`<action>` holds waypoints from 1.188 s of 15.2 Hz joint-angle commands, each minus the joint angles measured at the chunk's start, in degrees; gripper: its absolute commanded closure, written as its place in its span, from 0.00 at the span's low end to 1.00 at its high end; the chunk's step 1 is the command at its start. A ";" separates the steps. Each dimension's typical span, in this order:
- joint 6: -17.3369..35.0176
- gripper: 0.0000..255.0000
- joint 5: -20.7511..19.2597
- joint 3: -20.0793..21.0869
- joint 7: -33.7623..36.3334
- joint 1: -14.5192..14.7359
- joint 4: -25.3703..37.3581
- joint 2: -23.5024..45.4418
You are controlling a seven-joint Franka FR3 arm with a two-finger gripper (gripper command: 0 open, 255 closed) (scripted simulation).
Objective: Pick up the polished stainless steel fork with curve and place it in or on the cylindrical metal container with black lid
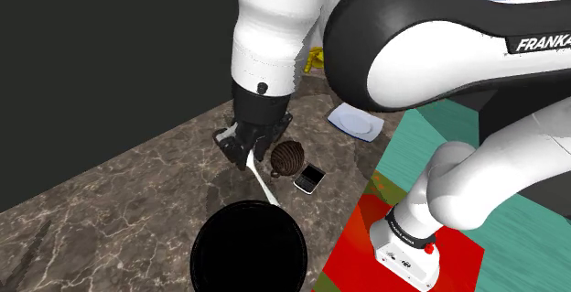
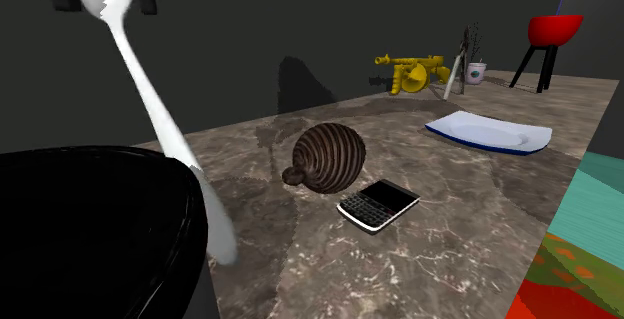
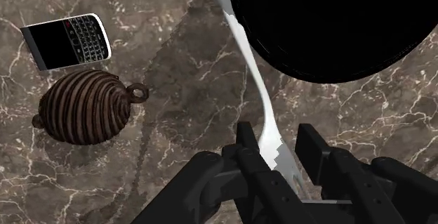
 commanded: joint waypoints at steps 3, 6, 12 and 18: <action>-0.49 1.00 0.92 3.92 5.57 1.87 0.72 -0.20; -0.73 1.00 0.91 5.07 6.96 2.19 1.37 0.13; 3.19 0.00 -1.76 2.13 -11.65 1.85 2.43 9.30; 4.43 0.00 -8.54 1.70 -29.82 1.31 10.16 25.01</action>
